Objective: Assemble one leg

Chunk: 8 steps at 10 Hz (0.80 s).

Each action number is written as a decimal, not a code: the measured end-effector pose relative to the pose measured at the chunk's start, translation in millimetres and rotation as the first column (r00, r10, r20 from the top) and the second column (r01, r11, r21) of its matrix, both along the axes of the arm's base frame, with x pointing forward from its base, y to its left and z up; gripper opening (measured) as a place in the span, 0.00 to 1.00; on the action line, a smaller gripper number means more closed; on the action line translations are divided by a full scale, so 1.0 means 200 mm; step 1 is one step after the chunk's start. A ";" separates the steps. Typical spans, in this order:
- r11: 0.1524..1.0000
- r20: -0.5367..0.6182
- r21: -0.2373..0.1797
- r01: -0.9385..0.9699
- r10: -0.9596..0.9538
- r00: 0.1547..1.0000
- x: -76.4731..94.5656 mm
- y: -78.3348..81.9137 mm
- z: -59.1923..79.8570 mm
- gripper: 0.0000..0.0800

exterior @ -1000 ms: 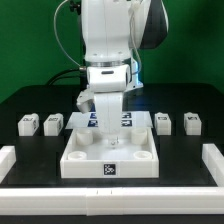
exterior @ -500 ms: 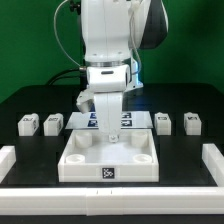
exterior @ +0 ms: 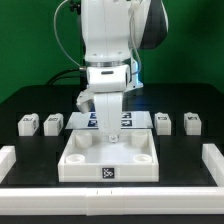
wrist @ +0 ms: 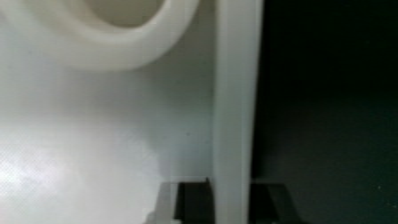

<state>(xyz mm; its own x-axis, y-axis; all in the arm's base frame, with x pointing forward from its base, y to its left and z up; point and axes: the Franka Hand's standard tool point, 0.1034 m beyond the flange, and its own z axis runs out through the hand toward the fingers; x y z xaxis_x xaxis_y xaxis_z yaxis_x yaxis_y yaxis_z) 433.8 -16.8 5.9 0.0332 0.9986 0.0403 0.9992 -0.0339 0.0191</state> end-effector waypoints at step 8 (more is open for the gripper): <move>0.999 0.016 0.042 0.011 -0.011 1.000 0.34 0.37 0.00 0.07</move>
Offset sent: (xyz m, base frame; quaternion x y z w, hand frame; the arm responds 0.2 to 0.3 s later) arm 0.0497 0.0548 -0.0044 -0.0125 0.0321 -0.0155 0.9993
